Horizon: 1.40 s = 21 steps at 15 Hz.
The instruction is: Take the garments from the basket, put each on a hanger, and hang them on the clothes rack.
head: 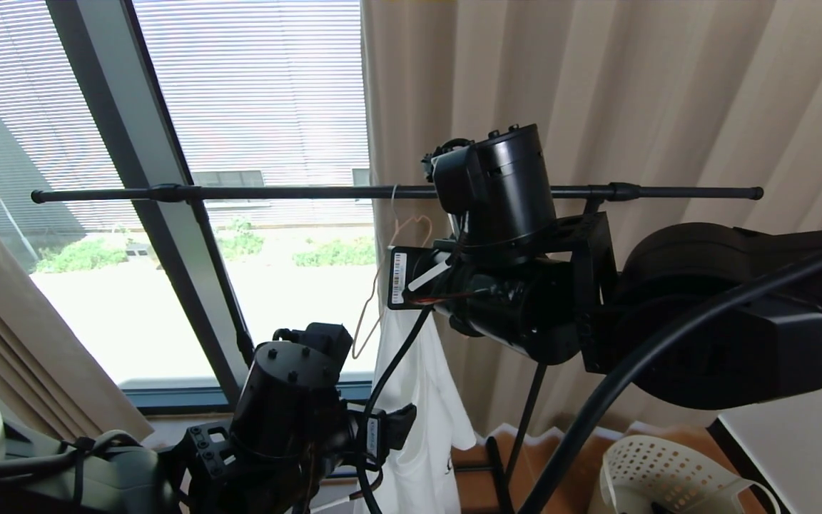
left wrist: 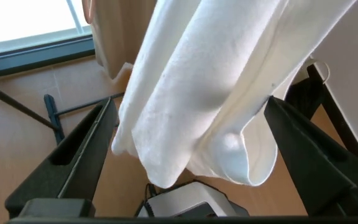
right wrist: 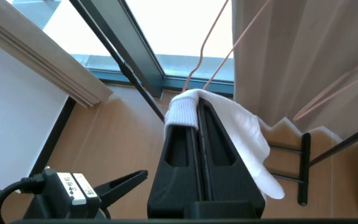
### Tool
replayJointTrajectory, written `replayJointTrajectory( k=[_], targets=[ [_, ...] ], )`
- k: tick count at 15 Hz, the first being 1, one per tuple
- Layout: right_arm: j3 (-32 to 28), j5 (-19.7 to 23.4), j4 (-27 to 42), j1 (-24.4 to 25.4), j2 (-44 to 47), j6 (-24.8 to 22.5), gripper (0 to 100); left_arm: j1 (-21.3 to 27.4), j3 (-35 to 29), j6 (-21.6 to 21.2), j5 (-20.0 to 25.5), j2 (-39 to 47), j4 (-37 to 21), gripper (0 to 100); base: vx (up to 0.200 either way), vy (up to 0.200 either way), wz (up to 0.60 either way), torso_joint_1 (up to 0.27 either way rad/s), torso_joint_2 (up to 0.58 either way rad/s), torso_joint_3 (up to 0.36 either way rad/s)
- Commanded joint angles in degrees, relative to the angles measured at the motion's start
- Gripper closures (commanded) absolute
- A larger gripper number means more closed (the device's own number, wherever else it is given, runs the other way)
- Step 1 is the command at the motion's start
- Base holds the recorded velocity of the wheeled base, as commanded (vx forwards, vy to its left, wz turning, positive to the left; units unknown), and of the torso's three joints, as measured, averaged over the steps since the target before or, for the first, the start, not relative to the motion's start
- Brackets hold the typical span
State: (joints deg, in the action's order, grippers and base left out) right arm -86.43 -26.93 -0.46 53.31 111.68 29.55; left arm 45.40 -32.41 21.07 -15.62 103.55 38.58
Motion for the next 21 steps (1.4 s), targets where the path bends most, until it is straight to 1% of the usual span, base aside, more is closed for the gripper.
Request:
replayJointTrajectory(
  k=[1,4,5,10,13,15,18,21],
  targets=[
    [0.0,-0.1,-0.1,0.3,-0.4,0.0,100,1.1,0.4,-0.1,0.0,0.6,0.5,0,0.0,0.0,0.0,0.0,0.0,0.0],
    [0.0,-0.9,0.0,0.6,-1.4,0.1,100,1.1,0.2,-0.2,-1.8,2.5,0.6,0,0.0,0.0,0.0,0.0,0.0,0.0],
    [0.0,-0.9,-0.1,0.6,-1.8,0.0,100,1.3,0.2,-0.4,-4.2,3.7,0.6,0,0.0,0.0,0.0,0.0,0.0,0.0],
    [0.0,-0.9,0.0,0.6,-2.2,0.0,100,1.9,1.1,-0.5,-4.4,4.7,1.9,0,0.0,0.0,0.0,0.0,0.0,0.0],
    [0.0,-1.6,0.0,0.1,-2.5,0.0,100,3.0,2.9,-2.7,-4.5,6.4,2.4,0,0.0,0.0,0.0,0.0,0.0,0.0],
    [-0.1,-2.6,-0.1,-1.5,-3.0,-0.1,100,2.9,4.2,-4.3,-4.4,6.2,5.7,0,0.0,0.0,0.0,0.0,0.0,0.0],
    [-0.1,-2.6,0.0,-5.2,-3.0,-0.2,100,2.3,6.1,-6.2,-4.6,4.9,10.5,0,0.0,0.0,0.0,0.0,0.0,0.0],
    [-0.2,-3.1,0.0,-7.6,-3.0,-0.4,100,0.5,6.4,-6.9,-4.6,1.7,10.6,0,0.0,0.0,0.0,0.0,0.0,0.0]
  ],
)
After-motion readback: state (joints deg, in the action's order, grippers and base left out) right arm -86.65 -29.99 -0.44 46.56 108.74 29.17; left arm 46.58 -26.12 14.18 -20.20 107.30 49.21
